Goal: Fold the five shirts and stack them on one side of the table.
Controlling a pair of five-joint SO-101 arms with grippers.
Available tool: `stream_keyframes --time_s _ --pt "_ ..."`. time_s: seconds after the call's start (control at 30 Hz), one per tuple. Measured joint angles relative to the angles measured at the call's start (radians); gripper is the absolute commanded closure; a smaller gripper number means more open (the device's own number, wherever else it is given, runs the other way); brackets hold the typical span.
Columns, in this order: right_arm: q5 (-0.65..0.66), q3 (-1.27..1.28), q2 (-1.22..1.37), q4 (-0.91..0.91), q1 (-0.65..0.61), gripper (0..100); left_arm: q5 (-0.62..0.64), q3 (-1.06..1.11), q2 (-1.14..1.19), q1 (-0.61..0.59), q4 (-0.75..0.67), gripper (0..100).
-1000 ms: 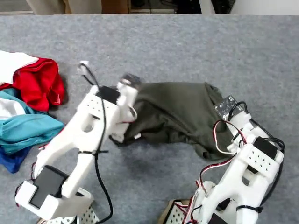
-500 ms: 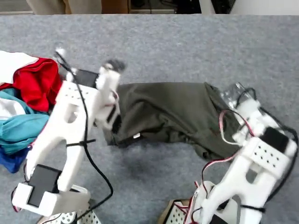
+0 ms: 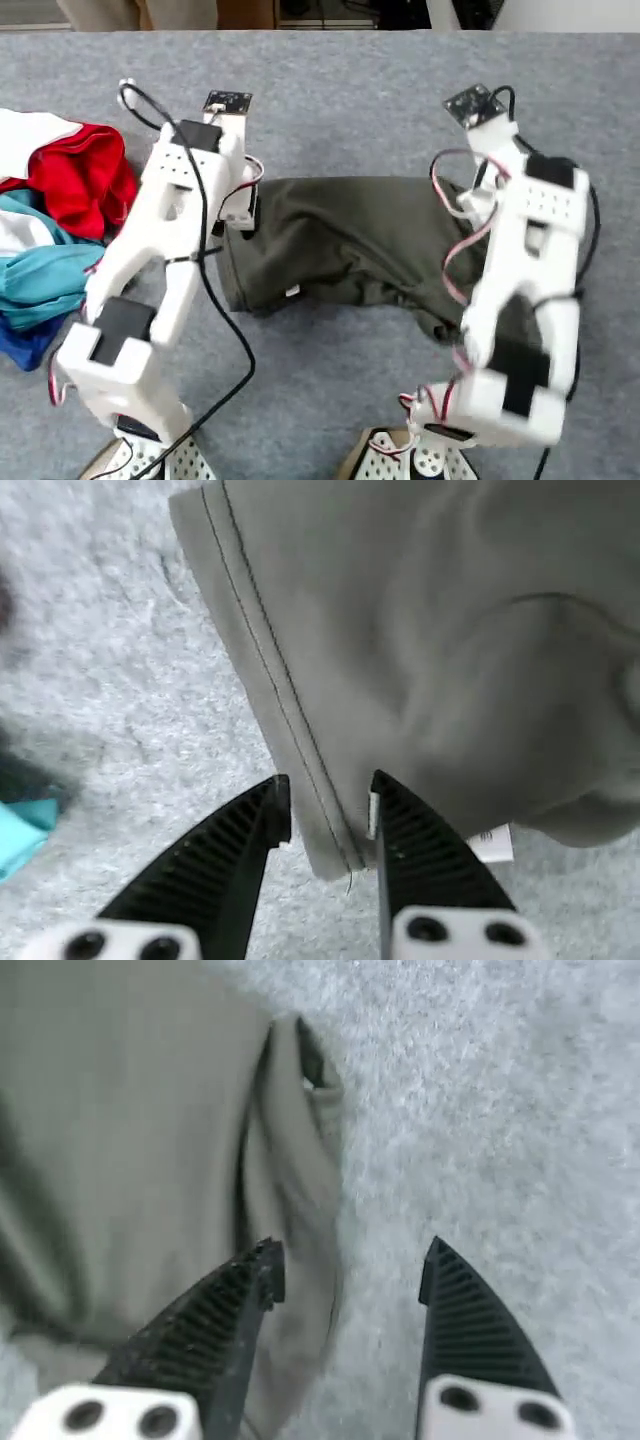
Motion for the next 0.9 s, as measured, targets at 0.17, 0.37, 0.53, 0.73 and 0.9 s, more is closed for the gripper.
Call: stream_keyframes --time_s 0.17,0.37,0.53,0.73,0.9 --pt "-0.037 -0.215 0.285 0.015 -0.002 76.7 -0.002 -0.029 0.054 0.046 -0.021 86" --pt "-0.040 -0.511 0.562 0.137 -0.017 76.7 -0.002 -0.032 0.146 0.046 -0.057 86" --pt "-0.040 -0.746 0.723 0.229 -0.017 76.8 0.000 -0.032 0.173 0.041 -0.058 86" --pt "-0.040 -0.950 0.868 0.307 -0.026 83.3 -0.002 -0.032 0.178 0.041 -0.058 86" --pt "-0.040 -1.062 0.945 0.351 -0.032 98.1 0.003 -0.032 0.178 0.041 -0.058 86"
